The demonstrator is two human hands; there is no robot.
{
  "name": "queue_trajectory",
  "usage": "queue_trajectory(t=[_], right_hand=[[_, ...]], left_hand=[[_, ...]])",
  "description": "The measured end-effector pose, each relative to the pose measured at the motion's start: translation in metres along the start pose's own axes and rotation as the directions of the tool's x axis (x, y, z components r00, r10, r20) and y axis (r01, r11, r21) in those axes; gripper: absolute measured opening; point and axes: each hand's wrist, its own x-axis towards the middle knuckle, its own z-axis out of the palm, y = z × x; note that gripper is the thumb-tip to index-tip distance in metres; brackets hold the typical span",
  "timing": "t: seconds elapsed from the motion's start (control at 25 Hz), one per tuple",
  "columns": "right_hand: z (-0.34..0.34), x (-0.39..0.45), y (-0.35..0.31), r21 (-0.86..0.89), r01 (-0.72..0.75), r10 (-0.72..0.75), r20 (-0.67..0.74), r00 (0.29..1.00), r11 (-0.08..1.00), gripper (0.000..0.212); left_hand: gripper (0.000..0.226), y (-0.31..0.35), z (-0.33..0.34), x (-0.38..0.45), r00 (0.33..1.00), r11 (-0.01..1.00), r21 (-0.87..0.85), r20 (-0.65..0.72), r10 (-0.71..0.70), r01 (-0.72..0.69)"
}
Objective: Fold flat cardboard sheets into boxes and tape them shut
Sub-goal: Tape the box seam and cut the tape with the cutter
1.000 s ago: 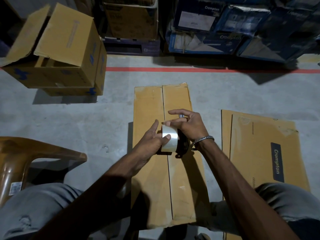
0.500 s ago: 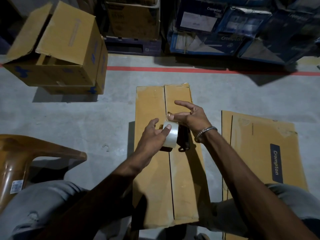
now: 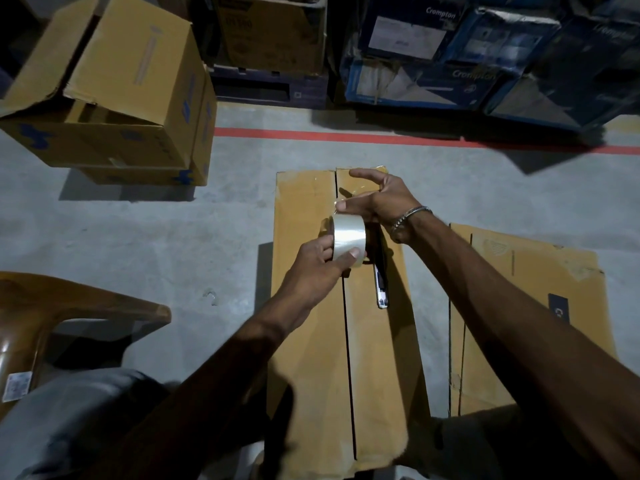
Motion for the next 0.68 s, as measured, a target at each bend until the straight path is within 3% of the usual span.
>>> queue_trajectory(t=[0.24,0.44,0.68], right_hand=[[-0.008,0.026,-0.027,0.212,0.033,-0.040,0.027,0.999,0.977,0.075],[0.000,0.056,-0.023,0.193,-0.021,0.016,0.027,0.999,0.981,0.073],[0.000,0.091,-0.019,0.054,0.089,-0.083,-0.099,0.992,0.995,0.072]], left_hand=[[0.046,0.000,0.000,0.000,1.000,0.999,-0.035,-0.014,-0.006,0.006],[0.061,-0.004,0.000,0.000,1.000,0.998,-0.068,-0.014,-0.015,0.014],[0.055,-0.012,-0.006,-0.003,0.999,0.996,-0.092,0.029,-0.014,0.016]])
